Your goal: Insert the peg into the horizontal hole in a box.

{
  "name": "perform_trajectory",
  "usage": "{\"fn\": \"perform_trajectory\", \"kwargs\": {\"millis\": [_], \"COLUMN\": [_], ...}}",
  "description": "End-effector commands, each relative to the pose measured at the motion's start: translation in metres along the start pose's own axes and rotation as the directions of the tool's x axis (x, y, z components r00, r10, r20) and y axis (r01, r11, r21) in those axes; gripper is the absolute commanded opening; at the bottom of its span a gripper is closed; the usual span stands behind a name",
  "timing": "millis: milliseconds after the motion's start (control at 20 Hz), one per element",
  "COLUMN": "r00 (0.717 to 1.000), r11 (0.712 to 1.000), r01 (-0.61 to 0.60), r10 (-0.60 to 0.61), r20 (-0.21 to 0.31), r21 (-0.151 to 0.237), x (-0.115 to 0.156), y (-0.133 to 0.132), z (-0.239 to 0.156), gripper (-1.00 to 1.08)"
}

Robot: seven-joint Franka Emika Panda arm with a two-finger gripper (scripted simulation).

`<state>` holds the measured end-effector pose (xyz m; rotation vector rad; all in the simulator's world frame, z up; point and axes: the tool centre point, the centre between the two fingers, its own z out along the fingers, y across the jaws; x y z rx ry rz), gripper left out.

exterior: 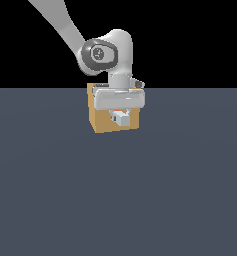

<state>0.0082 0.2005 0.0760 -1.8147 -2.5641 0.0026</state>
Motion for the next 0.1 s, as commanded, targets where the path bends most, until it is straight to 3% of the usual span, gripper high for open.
{"fn": "perform_trajectory", "kwargs": {"millis": [0, 50], "r00": [1.0, 1.0], "r11": [1.0, 1.0], "r01": [0.002, 0.002], "r10": [-0.002, -0.002], "r20": [-0.001, -0.001], "r21": [-0.004, -0.004], "x": [0.008, 0.0084], "y": [0.0021, 0.0022], "z": [-0.0018, -0.0018], "gripper": [-1.0, -1.0]}}
